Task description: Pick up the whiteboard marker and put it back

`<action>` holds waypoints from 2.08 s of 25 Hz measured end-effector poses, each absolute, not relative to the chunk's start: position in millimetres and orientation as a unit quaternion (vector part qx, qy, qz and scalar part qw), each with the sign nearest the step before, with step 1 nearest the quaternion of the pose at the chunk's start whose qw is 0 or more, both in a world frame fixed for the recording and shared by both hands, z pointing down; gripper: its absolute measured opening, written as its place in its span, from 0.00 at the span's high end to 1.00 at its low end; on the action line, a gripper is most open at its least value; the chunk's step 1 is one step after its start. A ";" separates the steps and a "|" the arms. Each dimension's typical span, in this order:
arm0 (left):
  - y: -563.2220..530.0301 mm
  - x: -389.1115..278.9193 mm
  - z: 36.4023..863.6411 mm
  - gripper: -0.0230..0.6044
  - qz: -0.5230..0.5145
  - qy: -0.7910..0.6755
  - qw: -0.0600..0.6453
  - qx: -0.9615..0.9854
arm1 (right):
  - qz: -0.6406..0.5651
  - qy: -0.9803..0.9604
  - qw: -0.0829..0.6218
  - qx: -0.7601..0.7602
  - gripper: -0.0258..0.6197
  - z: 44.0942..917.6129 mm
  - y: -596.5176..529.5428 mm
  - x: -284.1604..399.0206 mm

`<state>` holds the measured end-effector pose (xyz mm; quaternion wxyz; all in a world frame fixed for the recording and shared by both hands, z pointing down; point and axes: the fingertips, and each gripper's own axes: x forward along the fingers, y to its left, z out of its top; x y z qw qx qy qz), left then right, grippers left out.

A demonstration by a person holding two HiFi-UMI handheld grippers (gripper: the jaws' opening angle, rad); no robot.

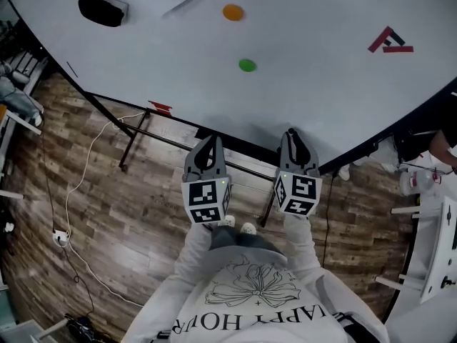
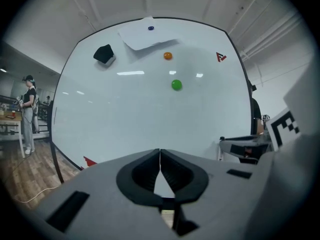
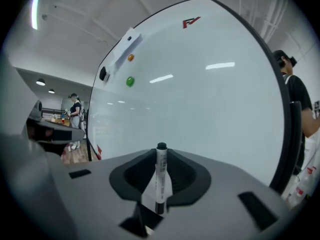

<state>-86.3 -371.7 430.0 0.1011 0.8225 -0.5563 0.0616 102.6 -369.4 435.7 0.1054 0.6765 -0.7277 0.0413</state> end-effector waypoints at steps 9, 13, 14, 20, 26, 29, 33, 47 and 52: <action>-370.9 -129.4 449.6 0.95 0.071 -0.598 0.119 0.789 | -0.009 -0.751 0.285 0.595 0.86 504.8 -393.3 46.6; -368.9 -150.2 458.4 0.95 0.075 -0.616 0.127 0.773 | -0.058 -0.748 0.357 0.556 0.86 535.9 -402.5 25.7; -368.0 -155.9 460.5 0.95 0.076 -0.622 0.130 0.769 | -0.064 -0.750 0.367 0.547 0.86 542.5 -404.5 20.1; -364.3 -187.3 471.5 0.95 0.080 -0.645 0.141 0.747 | -0.087 -0.750 0.419 0.504 0.86 575.9 -416.2 -8.5; -359.4 -207.3 483.4 0.95 0.086 -0.660 0.151 0.731 | -0.103 -0.758 0.442 0.469 0.86 605.6 -421.1 -28.7; -355.9 -211.2 489.5 0.95 0.090 -0.662 0.157 0.727 | -0.094 -0.763 0.442 0.463 0.85 617.0 -420.5 -32.9; -354.6 -210.9 492.3 0.95 0.089 -0.662 0.158 0.727 | -0.082 -0.772 0.428 0.464 0.81 619.7 -417.9 -37.1; -367.1 -156.6 456.1 0.95 0.078 -0.626 0.119 0.767 | -0.010 -0.782 0.232 0.579 0.89 507.7 -403.1 -2.4; -371.6 -136.6 436.7 0.95 0.069 -0.615 0.097 0.780 | 0.023 -0.777 0.155 0.610 0.91 467.1 -396.0 23.7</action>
